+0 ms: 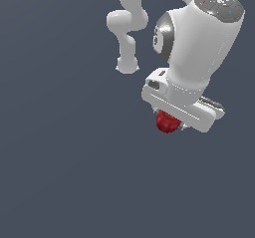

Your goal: Pick up the object and move it to a goal position.

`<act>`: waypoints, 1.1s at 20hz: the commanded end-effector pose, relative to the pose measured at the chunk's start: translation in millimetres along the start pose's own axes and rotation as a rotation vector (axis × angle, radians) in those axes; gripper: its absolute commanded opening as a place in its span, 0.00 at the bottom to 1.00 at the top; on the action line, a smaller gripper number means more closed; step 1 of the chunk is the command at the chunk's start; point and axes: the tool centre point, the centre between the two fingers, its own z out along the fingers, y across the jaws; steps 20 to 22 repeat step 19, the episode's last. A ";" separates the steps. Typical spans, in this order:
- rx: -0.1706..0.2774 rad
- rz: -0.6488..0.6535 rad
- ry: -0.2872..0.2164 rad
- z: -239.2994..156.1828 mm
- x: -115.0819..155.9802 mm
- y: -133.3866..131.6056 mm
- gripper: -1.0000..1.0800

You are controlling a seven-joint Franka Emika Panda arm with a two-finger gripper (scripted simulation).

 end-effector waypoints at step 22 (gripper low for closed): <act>0.002 0.000 0.000 -56.5 0.2 -36.3 0.00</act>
